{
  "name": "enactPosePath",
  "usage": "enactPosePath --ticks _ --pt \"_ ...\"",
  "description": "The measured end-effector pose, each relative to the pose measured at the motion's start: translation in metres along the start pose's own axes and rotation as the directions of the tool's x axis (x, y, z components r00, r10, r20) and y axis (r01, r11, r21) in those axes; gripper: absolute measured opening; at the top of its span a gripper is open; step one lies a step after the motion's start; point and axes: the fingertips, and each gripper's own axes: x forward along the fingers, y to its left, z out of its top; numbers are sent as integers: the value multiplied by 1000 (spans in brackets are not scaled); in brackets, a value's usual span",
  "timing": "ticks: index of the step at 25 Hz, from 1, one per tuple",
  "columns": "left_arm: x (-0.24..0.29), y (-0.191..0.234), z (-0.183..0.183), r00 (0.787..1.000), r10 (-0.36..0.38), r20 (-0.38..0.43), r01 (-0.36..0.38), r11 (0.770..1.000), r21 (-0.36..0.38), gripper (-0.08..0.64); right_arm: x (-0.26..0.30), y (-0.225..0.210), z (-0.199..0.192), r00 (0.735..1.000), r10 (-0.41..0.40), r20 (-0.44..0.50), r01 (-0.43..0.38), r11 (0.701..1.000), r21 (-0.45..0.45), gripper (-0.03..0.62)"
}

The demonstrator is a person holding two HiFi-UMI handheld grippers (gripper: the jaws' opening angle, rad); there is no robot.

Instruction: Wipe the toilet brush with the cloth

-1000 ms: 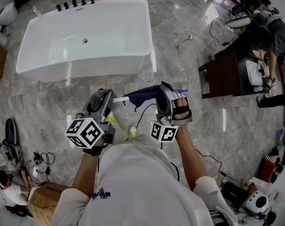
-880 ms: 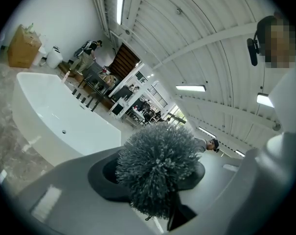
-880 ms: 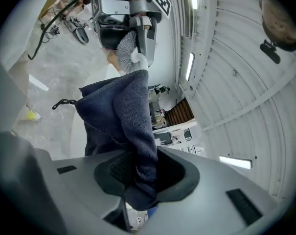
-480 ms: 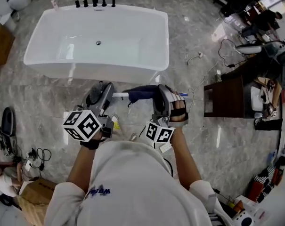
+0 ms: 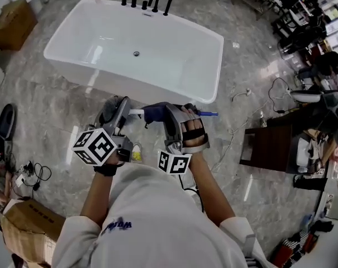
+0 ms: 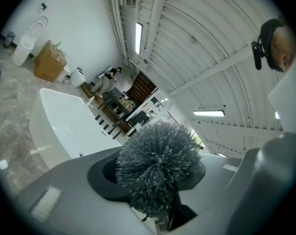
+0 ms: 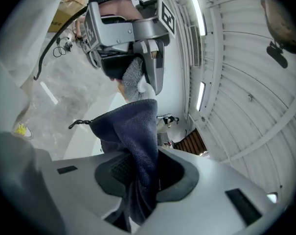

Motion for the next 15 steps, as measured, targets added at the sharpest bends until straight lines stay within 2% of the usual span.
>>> enactPosePath --ticks 2,5,10,15 --pt "-2 10 6 1000 17 19 -16 1000 -19 193 9 -2 12 1000 -3 29 3 1000 1 98" --pt "-5 5 10 1000 4 7 -4 1000 3 193 15 -10 22 998 -14 54 14 1000 7 91" --pt "-3 2 18 999 4 43 -3 1000 -11 193 21 -18 51 992 -17 127 21 999 -30 86" --pt "-18 14 29 998 15 58 -15 1000 11 193 28 -18 60 991 -29 130 36 998 -57 81"
